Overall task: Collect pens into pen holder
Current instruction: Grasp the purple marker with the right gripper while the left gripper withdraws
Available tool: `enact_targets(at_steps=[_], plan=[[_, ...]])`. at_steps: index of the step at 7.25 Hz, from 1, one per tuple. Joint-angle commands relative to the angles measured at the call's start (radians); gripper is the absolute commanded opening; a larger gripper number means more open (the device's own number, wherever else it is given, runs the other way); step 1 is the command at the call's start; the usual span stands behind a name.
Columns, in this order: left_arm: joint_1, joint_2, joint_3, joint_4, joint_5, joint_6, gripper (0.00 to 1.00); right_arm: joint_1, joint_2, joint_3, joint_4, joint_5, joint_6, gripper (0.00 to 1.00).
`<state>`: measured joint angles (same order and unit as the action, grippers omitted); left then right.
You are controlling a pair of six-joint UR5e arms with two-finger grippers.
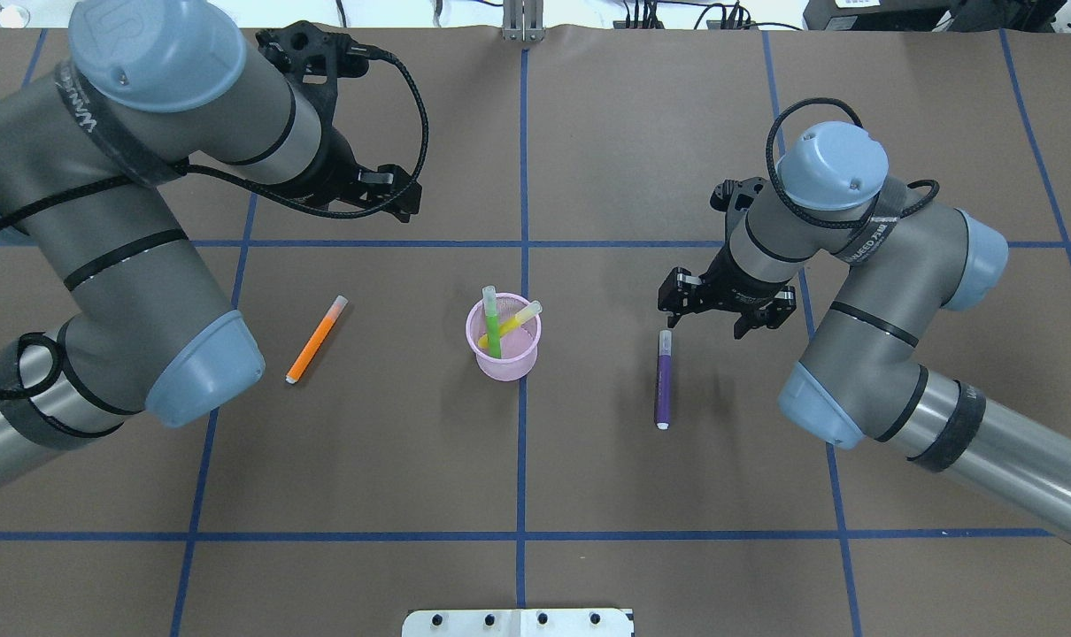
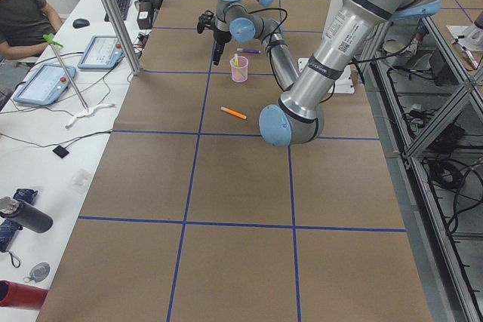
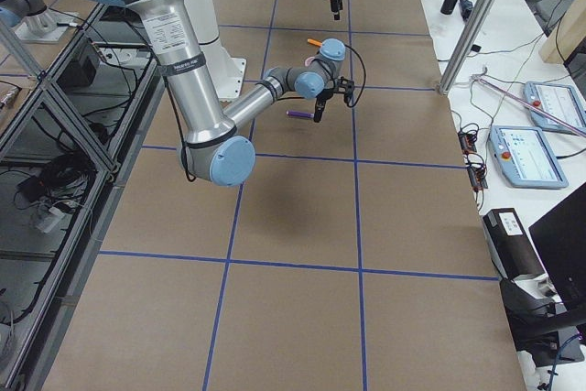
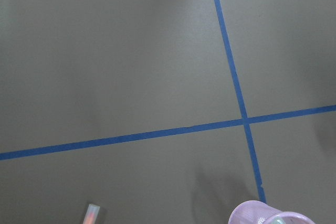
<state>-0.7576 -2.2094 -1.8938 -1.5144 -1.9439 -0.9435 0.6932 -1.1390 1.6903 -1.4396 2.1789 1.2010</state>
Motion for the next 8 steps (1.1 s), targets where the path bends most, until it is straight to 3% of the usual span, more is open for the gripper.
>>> enact_targets(at_steps=[1, 4, 6, 7, 8], plan=[[0.000, 0.007, -0.014, 0.000, 0.002, 0.003, 0.95, -0.026, 0.013, -0.015, -0.015, 0.012, 0.008, 0.91], [0.000, 0.010, -0.024, 0.000, 0.003, 0.002, 0.96, -0.063, 0.074, -0.115, -0.007, 0.007, 0.015, 0.85], [0.000, 0.010, -0.025, 0.000, 0.003, 0.000, 0.96, -0.080, 0.085, -0.136, -0.002, 0.006, 0.015, 0.59], [0.000, 0.010, -0.027, 0.000, 0.003, 0.000, 0.96, -0.084, 0.085, -0.136, -0.002, 0.004, 0.015, 0.53], [0.000, 0.010, -0.027, 0.000, 0.003, 0.000, 0.96, -0.086, 0.087, -0.133, -0.001, 0.005, 0.017, 0.17]])
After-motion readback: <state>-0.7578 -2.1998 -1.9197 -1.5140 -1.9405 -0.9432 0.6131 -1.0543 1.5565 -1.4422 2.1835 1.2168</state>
